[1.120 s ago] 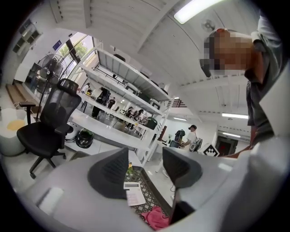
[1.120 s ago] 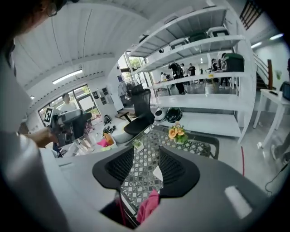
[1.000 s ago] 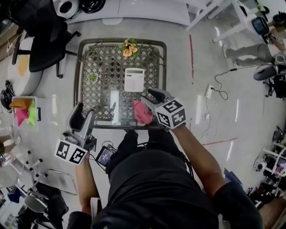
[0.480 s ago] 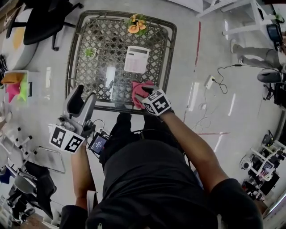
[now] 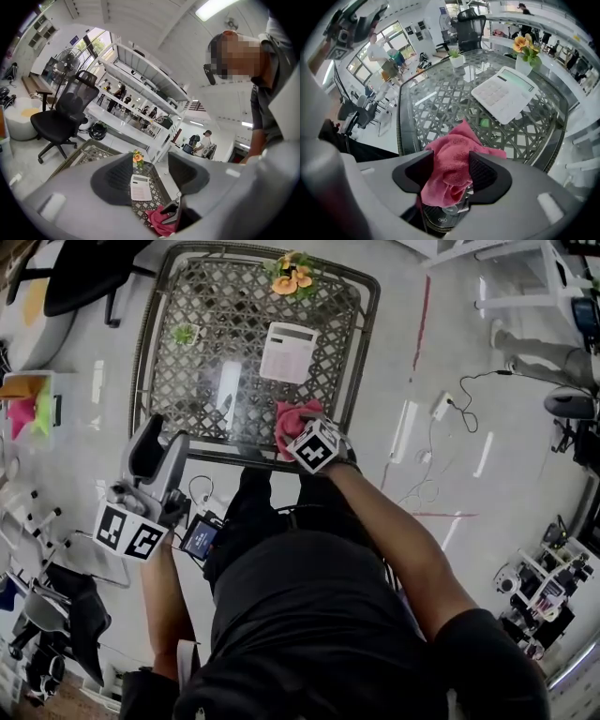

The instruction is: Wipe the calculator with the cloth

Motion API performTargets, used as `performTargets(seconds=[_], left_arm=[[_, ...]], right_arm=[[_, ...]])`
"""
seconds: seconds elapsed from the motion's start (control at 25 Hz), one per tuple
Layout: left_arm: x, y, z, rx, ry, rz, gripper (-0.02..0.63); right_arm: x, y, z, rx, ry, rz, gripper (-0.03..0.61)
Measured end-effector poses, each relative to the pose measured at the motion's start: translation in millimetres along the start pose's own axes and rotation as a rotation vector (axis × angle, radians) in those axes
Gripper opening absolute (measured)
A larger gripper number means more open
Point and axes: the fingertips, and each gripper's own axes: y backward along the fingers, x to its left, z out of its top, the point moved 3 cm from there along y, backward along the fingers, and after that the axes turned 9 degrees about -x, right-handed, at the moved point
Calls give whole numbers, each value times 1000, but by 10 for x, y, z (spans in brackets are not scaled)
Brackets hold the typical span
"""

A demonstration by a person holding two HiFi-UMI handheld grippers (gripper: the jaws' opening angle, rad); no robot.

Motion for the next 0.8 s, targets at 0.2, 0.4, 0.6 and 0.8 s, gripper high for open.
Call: performTargets(seconds=[0.2, 0.4, 0.6, 0.8], left_arm=[[34, 4, -22, -1, 4, 16, 255], [57, 25, -39, -4, 10, 31, 255], [87, 50, -37, -12, 14, 44, 255], [161, 135, -4, -27, 16, 58, 255]], right_arm=[[-21, -198, -168, 65, 144, -31, 213], [-43, -221, -180, 70, 200, -52, 173], [-72, -196, -148, 110, 138, 8, 96], [-195, 1, 110, 36, 6, 10, 80]])
